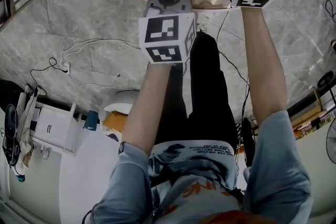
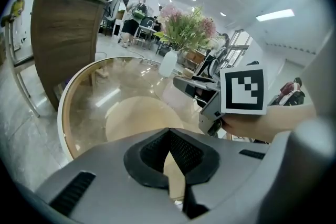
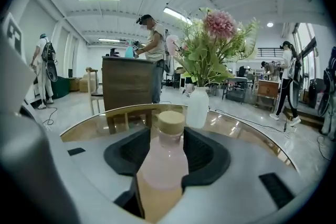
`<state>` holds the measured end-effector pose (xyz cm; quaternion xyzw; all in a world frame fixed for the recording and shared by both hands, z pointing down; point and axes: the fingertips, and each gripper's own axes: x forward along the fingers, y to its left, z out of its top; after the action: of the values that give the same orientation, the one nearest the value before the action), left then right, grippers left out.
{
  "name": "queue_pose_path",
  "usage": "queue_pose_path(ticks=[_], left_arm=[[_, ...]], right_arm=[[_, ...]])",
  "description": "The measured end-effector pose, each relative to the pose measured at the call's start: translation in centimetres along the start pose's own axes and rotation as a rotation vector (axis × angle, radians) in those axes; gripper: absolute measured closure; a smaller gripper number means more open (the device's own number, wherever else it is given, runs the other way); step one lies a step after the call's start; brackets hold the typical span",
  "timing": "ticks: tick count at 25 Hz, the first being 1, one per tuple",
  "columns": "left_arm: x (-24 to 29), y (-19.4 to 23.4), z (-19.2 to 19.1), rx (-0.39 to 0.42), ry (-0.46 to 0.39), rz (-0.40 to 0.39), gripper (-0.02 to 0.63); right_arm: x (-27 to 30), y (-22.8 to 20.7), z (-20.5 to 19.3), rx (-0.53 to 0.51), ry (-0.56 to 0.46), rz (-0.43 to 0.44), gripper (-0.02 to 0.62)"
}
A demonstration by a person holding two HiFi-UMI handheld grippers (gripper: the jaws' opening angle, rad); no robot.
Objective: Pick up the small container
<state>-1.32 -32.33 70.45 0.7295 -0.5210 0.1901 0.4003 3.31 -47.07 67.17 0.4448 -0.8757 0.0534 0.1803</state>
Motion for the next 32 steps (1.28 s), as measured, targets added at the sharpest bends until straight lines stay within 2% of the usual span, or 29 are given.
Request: queue_pose_path(ticks=[9,14,26,32], left_arm=[[-0.6,-0.3,-0.6,-0.019,0.007,-0.025,0.583],[-1.2,0.1,-1.0,-0.029,0.008,-0.026,0.583],[-4.4,0.8,-1.0,-0.025,-0.025,-0.044,0.583],[-7.9,0.2,0.6,-0.014,-0.068,-0.047,0.583]], right_arm=[[0.1,-0.7,0.2,0.102,0.009,-0.038,0.440],[0.5,-0.3,0.6,0.067,0.070,-0.067,0.442],[-2.5,1.7,-0.7,0.143,0.183,-0.078,0.443],[-6.6,3.6,1.7,0.106,0.185,-0.097,0.443]])
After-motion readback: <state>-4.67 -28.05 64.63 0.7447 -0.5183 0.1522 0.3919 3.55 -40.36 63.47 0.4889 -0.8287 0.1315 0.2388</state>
